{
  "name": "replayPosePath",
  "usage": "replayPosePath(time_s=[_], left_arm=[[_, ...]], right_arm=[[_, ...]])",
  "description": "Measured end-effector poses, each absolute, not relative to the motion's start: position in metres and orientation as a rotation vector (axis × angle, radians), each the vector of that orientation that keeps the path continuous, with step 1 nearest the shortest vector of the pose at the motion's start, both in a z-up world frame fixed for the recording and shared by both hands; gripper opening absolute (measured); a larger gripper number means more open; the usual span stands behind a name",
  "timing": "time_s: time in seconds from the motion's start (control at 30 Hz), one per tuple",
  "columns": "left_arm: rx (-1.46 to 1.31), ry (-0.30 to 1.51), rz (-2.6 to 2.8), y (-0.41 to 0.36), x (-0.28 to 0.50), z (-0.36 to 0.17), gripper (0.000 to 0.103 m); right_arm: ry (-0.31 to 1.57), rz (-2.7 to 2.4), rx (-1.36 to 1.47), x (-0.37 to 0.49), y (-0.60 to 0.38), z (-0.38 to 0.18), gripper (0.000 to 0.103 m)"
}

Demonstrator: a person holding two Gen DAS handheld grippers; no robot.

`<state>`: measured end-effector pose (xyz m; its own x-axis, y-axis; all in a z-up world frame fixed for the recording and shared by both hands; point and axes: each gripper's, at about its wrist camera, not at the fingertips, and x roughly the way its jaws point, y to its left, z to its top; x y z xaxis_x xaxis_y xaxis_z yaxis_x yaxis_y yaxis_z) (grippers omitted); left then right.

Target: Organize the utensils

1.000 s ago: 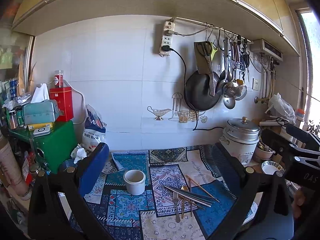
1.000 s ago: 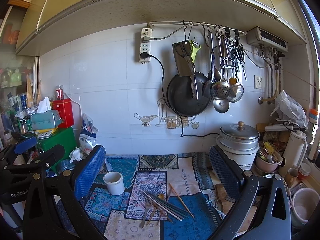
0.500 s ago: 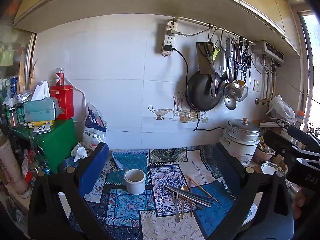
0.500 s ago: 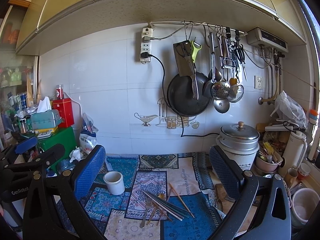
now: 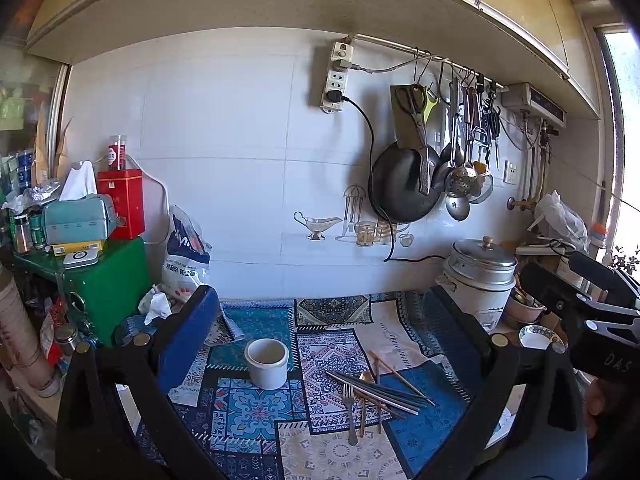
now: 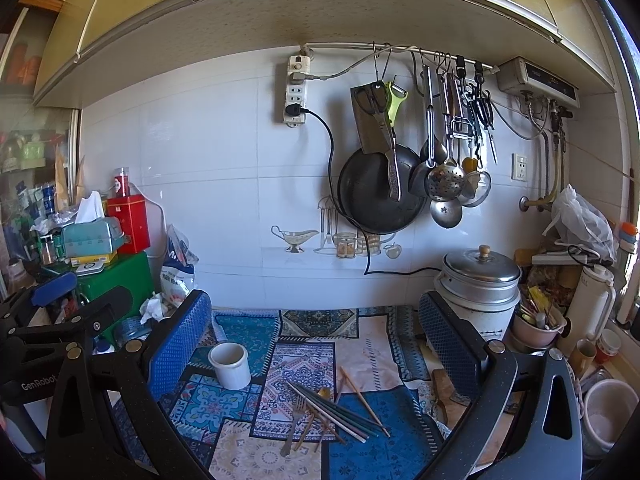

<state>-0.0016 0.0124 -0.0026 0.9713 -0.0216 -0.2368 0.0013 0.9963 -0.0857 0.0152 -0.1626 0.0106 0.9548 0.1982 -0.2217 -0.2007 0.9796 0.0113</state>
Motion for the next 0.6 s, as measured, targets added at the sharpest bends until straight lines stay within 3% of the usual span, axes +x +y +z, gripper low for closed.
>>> replayPosePath(time_s=[0.6], left_arm=[[-0.065,0.262,-0.049,0.029,0.013,-0.005,0.103]], right_arm=[[0.255,0.155,0.024,0.025,-0.155,0.0,0.103]])
